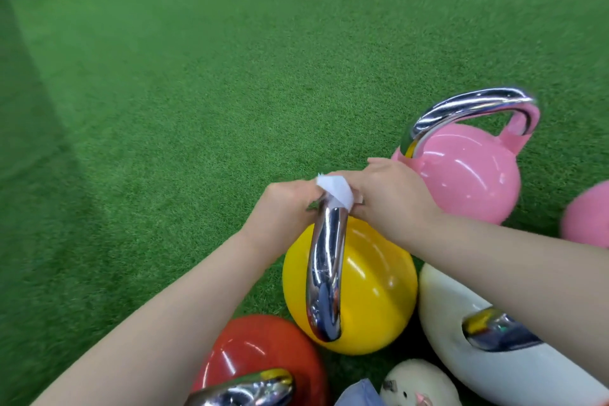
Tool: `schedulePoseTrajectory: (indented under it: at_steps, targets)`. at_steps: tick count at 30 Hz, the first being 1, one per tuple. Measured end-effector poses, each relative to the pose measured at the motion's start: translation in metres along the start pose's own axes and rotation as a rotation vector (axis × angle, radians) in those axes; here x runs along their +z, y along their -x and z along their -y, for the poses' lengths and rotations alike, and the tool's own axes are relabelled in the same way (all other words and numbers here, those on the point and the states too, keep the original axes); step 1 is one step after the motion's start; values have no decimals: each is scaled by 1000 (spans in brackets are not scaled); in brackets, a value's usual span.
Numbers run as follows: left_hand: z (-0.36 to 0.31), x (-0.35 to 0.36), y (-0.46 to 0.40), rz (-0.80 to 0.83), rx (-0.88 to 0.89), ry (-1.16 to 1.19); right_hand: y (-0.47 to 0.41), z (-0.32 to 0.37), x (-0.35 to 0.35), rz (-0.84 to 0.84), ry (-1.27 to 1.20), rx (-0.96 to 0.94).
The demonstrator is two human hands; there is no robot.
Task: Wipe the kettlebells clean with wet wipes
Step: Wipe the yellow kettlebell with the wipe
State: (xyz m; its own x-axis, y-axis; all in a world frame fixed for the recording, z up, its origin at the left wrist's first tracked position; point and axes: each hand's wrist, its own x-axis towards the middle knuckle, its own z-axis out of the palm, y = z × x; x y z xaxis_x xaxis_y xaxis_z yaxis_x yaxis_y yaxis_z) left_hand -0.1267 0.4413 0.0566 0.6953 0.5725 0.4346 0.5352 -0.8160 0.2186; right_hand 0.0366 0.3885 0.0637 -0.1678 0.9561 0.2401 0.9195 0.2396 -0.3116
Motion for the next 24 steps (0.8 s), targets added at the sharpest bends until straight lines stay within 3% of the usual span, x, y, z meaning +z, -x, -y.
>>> schedulePoseTrajectory:
  at_steps: [3, 6, 9, 12, 14, 18, 21, 24]
  targets:
    - [-2, -14, 7, 42, 184, -41, 11, 10, -11, 25, 23, 28]
    - [-1, -34, 10, 225, 165, 44, 16, 8, -26, 70, -144, 180]
    - [-3, -52, 15, 227, -83, 167, 19, 1, -38, 155, -363, 431]
    - [-16, -59, 11, 27, -473, 469, 26, 0, -43, 40, -592, 591]
    - [-26, -56, 4, 16, -636, 574, 29, 6, -48, -39, -771, 685]
    - [-48, -45, -10, 308, -591, 298, 30, 37, -57, 183, -1425, 842]
    - [-52, -31, -21, 434, -580, 147, 17, 40, -43, 200, -1552, 838]
    - [-44, -24, -35, 465, -695, 282, 1, 40, -30, 118, -1610, 897]
